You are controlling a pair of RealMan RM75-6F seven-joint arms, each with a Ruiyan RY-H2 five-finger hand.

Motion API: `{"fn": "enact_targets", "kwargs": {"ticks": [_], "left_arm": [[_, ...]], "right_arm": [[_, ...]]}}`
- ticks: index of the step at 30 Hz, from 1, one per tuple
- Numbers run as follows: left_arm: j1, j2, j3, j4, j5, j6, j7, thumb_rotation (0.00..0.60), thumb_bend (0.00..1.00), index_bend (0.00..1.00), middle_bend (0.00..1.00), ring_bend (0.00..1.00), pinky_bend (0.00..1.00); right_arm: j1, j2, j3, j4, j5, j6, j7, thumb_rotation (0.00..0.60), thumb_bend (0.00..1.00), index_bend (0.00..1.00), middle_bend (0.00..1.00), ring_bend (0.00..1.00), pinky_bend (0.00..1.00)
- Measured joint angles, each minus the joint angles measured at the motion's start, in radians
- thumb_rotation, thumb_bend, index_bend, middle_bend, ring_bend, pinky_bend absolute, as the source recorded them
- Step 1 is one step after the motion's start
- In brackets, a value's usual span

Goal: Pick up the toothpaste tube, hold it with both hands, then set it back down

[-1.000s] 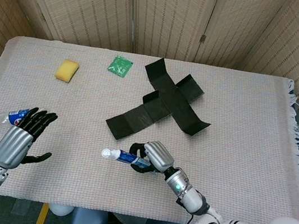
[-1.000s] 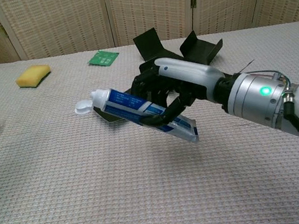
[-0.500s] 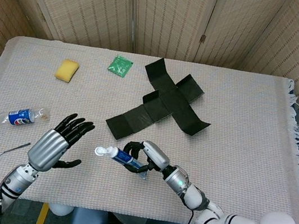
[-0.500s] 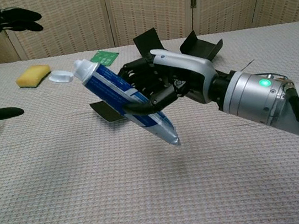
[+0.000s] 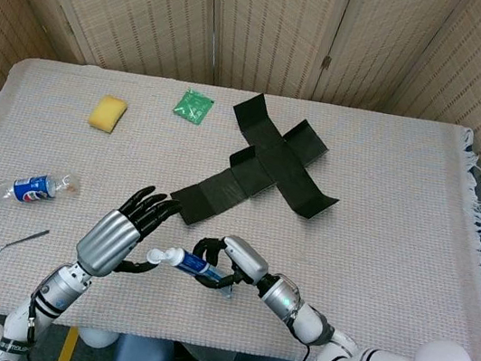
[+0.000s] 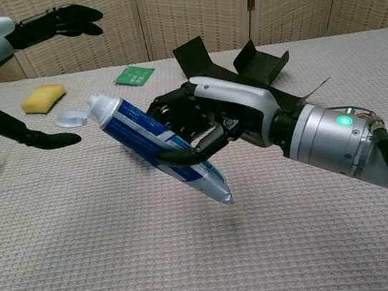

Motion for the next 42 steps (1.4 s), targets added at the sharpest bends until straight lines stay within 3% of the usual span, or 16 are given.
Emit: {"fn": "enact_targets", "kwargs": {"ticks": [23, 33, 38, 39, 41, 42], "left_arm": [[-0.034, 0.034, 0.0, -0.046, -0.042, -0.013, -0.044, 0.6, 0.21, 0.08, 0.14, 0.12, 0.0], [-0.047, 0.115, -0.01, -0.131, -0.084, -0.04, -0.333, 0.6, 0.23, 0.11, 0.14, 0.13, 0.03], [-0.076, 0.149, -0.012, -0.165, -0.101, -0.094, -0.488, 0.6, 0.2, 0.09, 0.1, 0.08, 0.0], [-0.087, 0.155, -0.013, -0.175, -0.114, -0.116, -0.497, 0.576, 0.18, 0.09, 0.09, 0.06, 0.0], [-0.101, 0.158, -0.017, -0.187, -0.139, -0.143, -0.494, 0.396, 0.15, 0.08, 0.09, 0.05, 0.0], [-0.109, 0.157, -0.019, -0.191, -0.154, -0.153, -0.485, 0.265, 0.14, 0.08, 0.08, 0.05, 0.0]], "right_arm": [[0.022, -0.011, -0.012, 0.002, 0.054, -0.086, -0.103, 0.6, 0.79, 0.82, 0.72, 0.72, 0.56], [0.015, -0.028, 0.0, 0.003, 0.041, -0.037, -0.085, 0.6, 0.79, 0.82, 0.72, 0.72, 0.56], [0.024, -0.046, 0.016, -0.016, 0.033, -0.021, -0.095, 0.6, 0.78, 0.82, 0.72, 0.73, 0.56], [0.025, -0.049, 0.019, -0.02, 0.034, -0.02, -0.1, 0.6, 0.78, 0.82, 0.72, 0.73, 0.56], [0.028, -0.058, 0.027, -0.029, 0.038, -0.017, -0.113, 0.6, 0.79, 0.82, 0.72, 0.73, 0.56], [0.028, -0.062, 0.031, -0.034, 0.041, -0.016, -0.118, 0.6, 0.79, 0.82, 0.72, 0.74, 0.56]]}}
